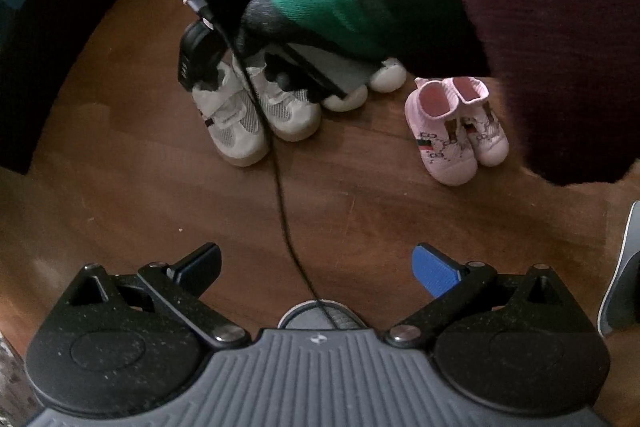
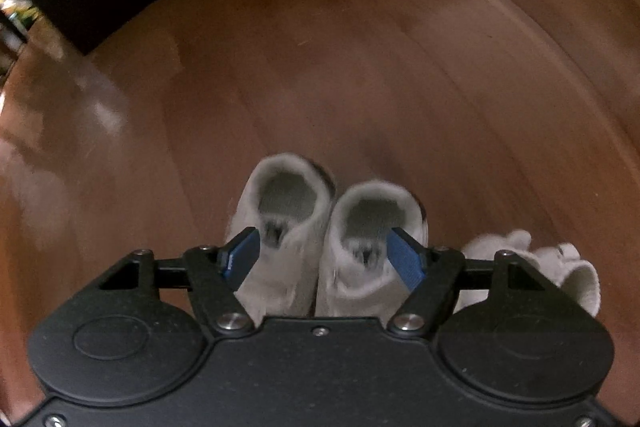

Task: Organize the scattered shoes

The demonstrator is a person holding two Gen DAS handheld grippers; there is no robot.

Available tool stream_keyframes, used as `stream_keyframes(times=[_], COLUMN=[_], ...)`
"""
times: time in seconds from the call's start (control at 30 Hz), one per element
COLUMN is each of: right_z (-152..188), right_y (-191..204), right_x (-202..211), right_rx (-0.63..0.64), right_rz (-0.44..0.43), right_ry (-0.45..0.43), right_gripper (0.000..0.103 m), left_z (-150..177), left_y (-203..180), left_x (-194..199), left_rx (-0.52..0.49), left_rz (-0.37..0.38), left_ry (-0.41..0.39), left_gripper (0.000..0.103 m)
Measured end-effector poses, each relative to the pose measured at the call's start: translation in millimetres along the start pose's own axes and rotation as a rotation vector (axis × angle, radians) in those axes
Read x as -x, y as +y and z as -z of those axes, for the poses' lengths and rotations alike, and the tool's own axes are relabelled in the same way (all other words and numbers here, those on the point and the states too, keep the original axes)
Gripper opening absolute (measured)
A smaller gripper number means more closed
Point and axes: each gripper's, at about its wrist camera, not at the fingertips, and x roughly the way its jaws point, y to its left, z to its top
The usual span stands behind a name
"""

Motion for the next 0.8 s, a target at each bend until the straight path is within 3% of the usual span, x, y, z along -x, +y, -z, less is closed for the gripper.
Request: stream_keyframes(times=[0.17, 0.4, 0.43, 0.47, 0.5, 0.67, 0.8], right_z=[-7.8, -12.3, -11.5, -10.4, -9.5, 7.4, 22.4], right_y=[-0.3, 2.6, 2.3, 1.8, -0.1, -8.7, -9.6], right_x=[-25.7, -50.3, -48.9, -46.6, -44.0, -17.4, 26.3], right_rx=[-0.070, -0.076, -0.063, -0.046, -0.042, -0.115, -0.136], right_rz=[0.033, 0.058, 0.056, 0.051, 0.035, -0.070, -0.195], right_ry=[0.002, 0.014, 0.005, -0.003, -0.011, -0.104, -0.214], right_gripper=[0.062, 0.062, 0.051, 0.020, 0.016, 0.015, 0.015], left_z=[-1.2, -0.7, -1.4, -2.2, -2.9, -6.0, -7.8], left_y=[3.4, 6.3, 5.8, 5.3, 4.8, -4.9, -15.8], left_x=[2.3, -3.8, -3.8, -3.8, -3.8, 2.1, 9.0], left_rx=[0.025, 0.043, 0.043, 0.042, 0.041, 0.030, 0.019], left_rz=[0.017, 0.014, 0.012, 0.011, 0.010, -0.005, -0.015], left_ry=[-0.008, 0.013, 0.014, 0.016, 0.017, 0.008, -0.002], left_gripper=[0.103, 0.103, 0.103, 0.102, 0.102, 0.103, 0.103])
